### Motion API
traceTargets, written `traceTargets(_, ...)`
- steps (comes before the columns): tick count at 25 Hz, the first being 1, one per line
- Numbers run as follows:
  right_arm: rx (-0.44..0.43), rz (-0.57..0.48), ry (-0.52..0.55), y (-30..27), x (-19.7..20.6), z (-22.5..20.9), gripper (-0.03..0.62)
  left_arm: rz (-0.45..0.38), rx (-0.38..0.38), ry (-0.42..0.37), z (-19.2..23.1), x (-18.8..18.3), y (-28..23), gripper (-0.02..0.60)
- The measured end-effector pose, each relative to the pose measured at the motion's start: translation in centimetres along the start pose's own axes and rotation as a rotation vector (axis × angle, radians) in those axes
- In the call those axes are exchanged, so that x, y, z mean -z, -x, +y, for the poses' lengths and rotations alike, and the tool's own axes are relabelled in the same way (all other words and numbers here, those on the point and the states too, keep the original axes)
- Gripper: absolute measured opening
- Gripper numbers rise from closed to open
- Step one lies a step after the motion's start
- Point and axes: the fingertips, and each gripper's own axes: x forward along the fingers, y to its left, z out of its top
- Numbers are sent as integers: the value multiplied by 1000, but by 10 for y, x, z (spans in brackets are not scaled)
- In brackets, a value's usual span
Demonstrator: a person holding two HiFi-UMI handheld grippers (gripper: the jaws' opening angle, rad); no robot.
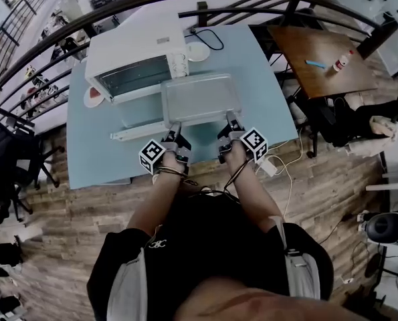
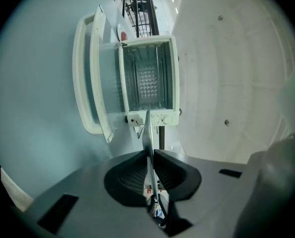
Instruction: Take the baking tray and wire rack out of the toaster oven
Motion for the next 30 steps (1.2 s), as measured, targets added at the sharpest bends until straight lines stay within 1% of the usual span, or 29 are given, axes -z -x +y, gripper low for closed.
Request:
traceTargets(5, 42, -70, 1, 19, -38, -18, 63, 93, -36, -7, 7, 40, -19, 51)
traceTargets(9, 113, -101, 7, 33, -60, -42, 64, 163, -103, -15, 23, 70, -27, 52)
traceTargets(12, 174, -101, 1, 39, -68, -62, 66, 201, -150, -21, 38, 86, -28, 54)
traceTargets(16, 236, -79, 2, 45, -66, -83, 66, 222, -209, -20, 60, 94, -24, 54)
traceTargets(23, 298, -45, 20, 49, -63, -110, 66, 242, -273, -44, 80, 100, -20, 52)
traceTargets(26, 336, -31, 47, 51, -61, -120, 64, 252, -290, -58, 88, 103, -19, 51)
traceTargets(30, 401, -21, 109, 53, -60, -130, 63, 266, -326, -50, 100, 106, -16, 54)
